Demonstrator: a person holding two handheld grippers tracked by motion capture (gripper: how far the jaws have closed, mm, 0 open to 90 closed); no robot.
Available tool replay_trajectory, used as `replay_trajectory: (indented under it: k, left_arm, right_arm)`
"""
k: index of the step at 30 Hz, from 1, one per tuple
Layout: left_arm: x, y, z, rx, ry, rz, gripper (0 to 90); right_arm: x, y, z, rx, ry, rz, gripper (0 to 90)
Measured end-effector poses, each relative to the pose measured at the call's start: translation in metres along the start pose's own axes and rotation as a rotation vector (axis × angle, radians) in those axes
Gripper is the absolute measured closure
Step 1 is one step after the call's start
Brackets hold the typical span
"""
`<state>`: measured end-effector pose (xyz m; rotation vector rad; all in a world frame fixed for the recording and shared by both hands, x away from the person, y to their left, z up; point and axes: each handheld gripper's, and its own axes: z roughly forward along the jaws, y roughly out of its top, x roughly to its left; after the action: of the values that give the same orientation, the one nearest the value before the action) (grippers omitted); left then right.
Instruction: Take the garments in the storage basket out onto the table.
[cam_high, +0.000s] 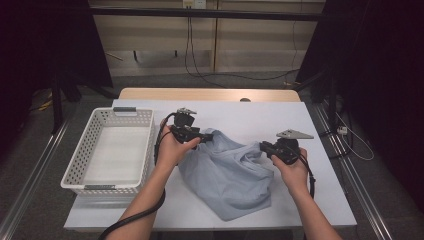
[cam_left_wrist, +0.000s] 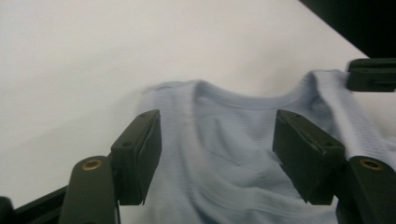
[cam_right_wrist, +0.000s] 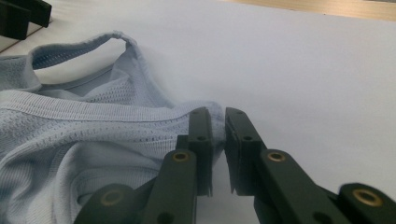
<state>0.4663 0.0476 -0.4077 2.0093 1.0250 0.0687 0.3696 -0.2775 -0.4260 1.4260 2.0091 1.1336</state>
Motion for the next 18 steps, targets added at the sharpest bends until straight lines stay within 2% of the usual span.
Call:
replay_trajectory:
  k: [3,4,6,9,10,13,16,18]
  left_arm:
    - [0.006,0.001,0.002,0.001,0.008,-0.009,32.6]
    - [0.011,0.001,0.005,-0.001,0.027,-0.011,33.5]
    - [0.013,0.001,0.007,0.001,0.034,-0.009,33.8]
    - [0.02,0.001,0.014,0.01,0.051,-0.005,36.4]
    - [0.024,0.001,0.02,0.018,0.078,0.005,36.0]
    - [0.028,0.001,0.027,0.024,0.086,0.003,38.4]
    - [0.03,0.0,0.043,0.045,0.107,0.045,40.1]
    - [0.029,0.0,0.047,0.049,0.099,0.05,41.5]
  right_arm:
    - [-0.001,0.0,0.0,-0.004,-0.002,-0.005,82.3]
    - [-0.001,0.0,0.0,-0.003,0.0,-0.007,82.3]
    - [-0.001,0.0,0.001,-0.003,0.003,-0.006,82.2]
    - [-0.001,0.0,0.001,-0.003,0.005,-0.006,82.2]
    - [0.0,0.0,0.002,-0.007,0.006,-0.009,82.2]
    - [0.001,0.001,0.002,-0.005,0.007,-0.011,82.2]
    - [0.002,0.002,0.004,-0.001,0.009,-0.015,82.2]
    - [0.002,0.002,0.004,0.001,0.009,-0.017,82.2]
